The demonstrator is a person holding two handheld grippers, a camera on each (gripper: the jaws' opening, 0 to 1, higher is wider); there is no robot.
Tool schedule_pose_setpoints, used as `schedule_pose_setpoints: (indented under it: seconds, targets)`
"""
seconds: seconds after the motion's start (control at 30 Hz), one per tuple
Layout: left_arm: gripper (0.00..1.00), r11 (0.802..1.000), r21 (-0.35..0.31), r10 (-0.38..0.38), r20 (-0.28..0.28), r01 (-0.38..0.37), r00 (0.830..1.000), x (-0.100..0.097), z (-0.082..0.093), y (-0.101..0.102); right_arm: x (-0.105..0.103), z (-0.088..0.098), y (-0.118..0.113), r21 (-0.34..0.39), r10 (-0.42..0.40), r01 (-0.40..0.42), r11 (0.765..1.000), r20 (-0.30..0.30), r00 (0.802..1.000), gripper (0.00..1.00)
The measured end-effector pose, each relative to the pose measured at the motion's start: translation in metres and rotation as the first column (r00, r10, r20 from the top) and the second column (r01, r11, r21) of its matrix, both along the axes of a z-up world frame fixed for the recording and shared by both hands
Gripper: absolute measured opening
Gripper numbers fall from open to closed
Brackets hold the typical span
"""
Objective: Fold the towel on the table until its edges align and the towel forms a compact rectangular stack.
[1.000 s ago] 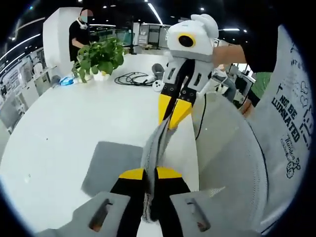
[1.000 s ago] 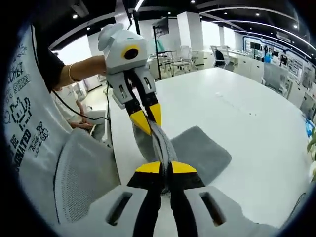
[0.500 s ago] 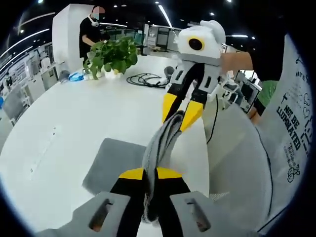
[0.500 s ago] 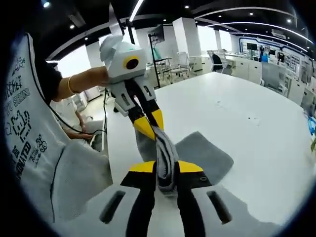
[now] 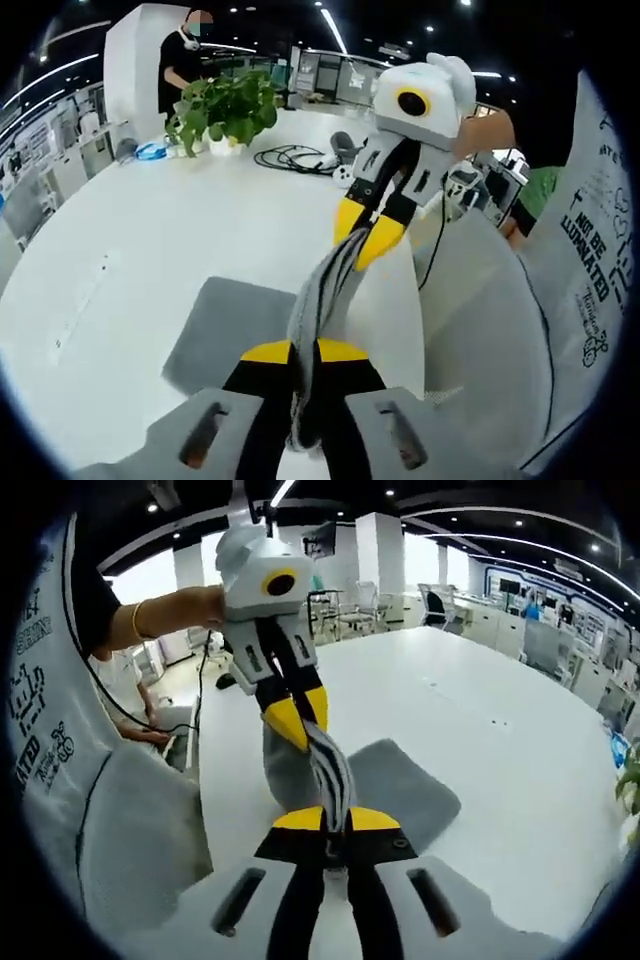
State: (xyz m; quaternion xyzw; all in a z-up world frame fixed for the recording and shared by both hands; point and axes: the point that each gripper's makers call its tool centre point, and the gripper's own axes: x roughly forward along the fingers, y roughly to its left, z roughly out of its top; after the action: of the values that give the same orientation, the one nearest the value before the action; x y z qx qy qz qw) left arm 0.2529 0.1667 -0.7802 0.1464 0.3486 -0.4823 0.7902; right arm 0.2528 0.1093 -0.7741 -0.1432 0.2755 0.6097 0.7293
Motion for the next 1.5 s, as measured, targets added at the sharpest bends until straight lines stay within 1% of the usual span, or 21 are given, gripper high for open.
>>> schedule_pose_setpoints:
  seconds: [0.1,0.17,0.27,0.33,0.37,0.4,0.47,0.5,0.53,0.63,0.7,0.8,0.83,0.9,0.97,1.03,1.1,1.23,1.3,1.43,1.5]
  targets:
    - [0.11,1.000,0.004,-0.013,0.010,0.013,1.000,-0.002,-0.001,-0.001,0.005,-0.001,-0.001,0.013,-0.034,0.035,0.999,-0.032,0.999,0.04]
    - [0.14,1.000,0.014,-0.009,0.025,0.008,1.000,-0.002,-0.001,-0.002,0.005,-0.001,-0.001,0.011,-0.037,0.038,0.999,-0.032,0.999,0.04]
    - [0.25,0.999,0.040,0.008,0.035,-0.009,0.999,-0.005,-0.002,0.000,0.005,0.001,0.000,0.021,-0.048,0.049,0.999,-0.046,0.998,0.04]
    - [0.27,0.998,0.062,0.005,0.052,-0.008,0.999,-0.008,-0.004,0.002,0.005,0.002,0.000,0.022,-0.050,0.051,0.998,-0.047,0.998,0.04]
    - [0.28,0.997,0.080,0.006,0.077,-0.012,0.997,-0.009,-0.006,0.004,0.006,0.002,0.000,0.021,-0.050,0.051,0.998,-0.042,0.998,0.04]
    - [0.31,0.995,0.100,0.016,0.089,-0.025,0.996,-0.009,-0.008,0.007,0.006,0.002,-0.001,0.020,-0.052,0.053,0.998,-0.042,0.998,0.04]
    - [0.41,0.989,0.137,0.041,0.104,-0.055,0.994,-0.012,-0.012,0.013,0.007,0.001,-0.001,0.018,-0.061,0.062,0.998,-0.046,0.997,0.04]
    - [0.44,0.987,0.149,0.038,0.106,-0.054,0.994,-0.015,-0.013,0.014,0.007,0.001,-0.002,0.018,-0.064,0.065,0.998,-0.045,0.997,0.04]
    - [0.43,0.986,0.156,0.033,0.123,-0.052,0.992,-0.018,-0.013,0.015,0.008,0.001,-0.002,0.018,-0.067,0.068,0.998,-0.048,0.997,0.04]
    - [0.37,0.986,0.152,0.049,0.131,-0.069,0.990,-0.022,-0.013,0.018,0.008,0.001,-0.002,0.022,-0.073,0.074,0.997,-0.059,0.996,0.04]
    - [0.36,0.981,0.154,0.099,0.143,-0.121,0.985,-0.021,-0.014,0.026,0.008,0.001,-0.002,0.023,-0.074,0.075,0.997,-0.063,0.995,0.04]
    - [0.33,0.974,0.166,0.133,0.130,-0.154,0.982,-0.024,-0.018,0.034,0.008,0.001,-0.001,0.022,-0.074,0.075,0.997,-0.064,0.995,0.04]
    - [0.30,0.972,0.167,0.146,0.129,-0.166,0.981,-0.024,-0.019,0.037,0.008,0.001,-0.001,0.022,-0.074,0.076,0.997,-0.065,0.995,0.04]
    - [0.20,0.965,0.139,0.206,0.120,-0.222,0.971,-0.023,-0.017,0.041,0.008,0.002,0.000,0.022,-0.074,0.076,0.997,-0.070,0.995,0.04]
    - [0.18,0.963,0.106,0.239,0.099,-0.249,0.966,-0.022,-0.017,0.042,0.008,0.003,0.001,0.027,-0.078,0.081,0.996,-0.080,0.994,0.04]
    - [0.11,0.965,0.095,0.238,0.091,-0.246,0.967,-0.024,-0.013,0.042,0.008,0.004,0.001,0.028,-0.079,0.081,0.996,-0.088,0.993,0.04]
    - [0.10,0.966,0.084,0.236,0.109,-0.245,0.966,-0.024,-0.008,0.040,0.007,0.009,0.002,0.032,-0.075,0.078,0.996,-0.080,0.994,0.04]
    - [0.09,0.969,0.058,0.233,0.115,-0.240,0.966,-0.028,0.001,0.038,0.007,0.015,0.001,0.042,-0.074,0.077,0.996,-0.079,0.994,0.04]
    - [0.09,0.971,0.039,0.230,0.105,-0.235,0.967,-0.031,0.005,0.036,0.004,0.019,0.000,0.047,-0.071,0.075,0.996,-0.078,0.994,0.04]
    - [0.08,0.978,0.024,0.204,0.103,-0.208,0.974,-0.042,0.012,0.030,-0.004,0.026,-0.003,0.058,-0.069,0.074,0.996,-0.086,0.994,0.04]
    - [0.08,0.981,-0.004,0.193,0.082,-0.194,0.978,-0.048,0.018,0.024,-0.010,0.031,-0.003,0.073,-0.071,0.077,0.994,-0.092,0.993,0.04]
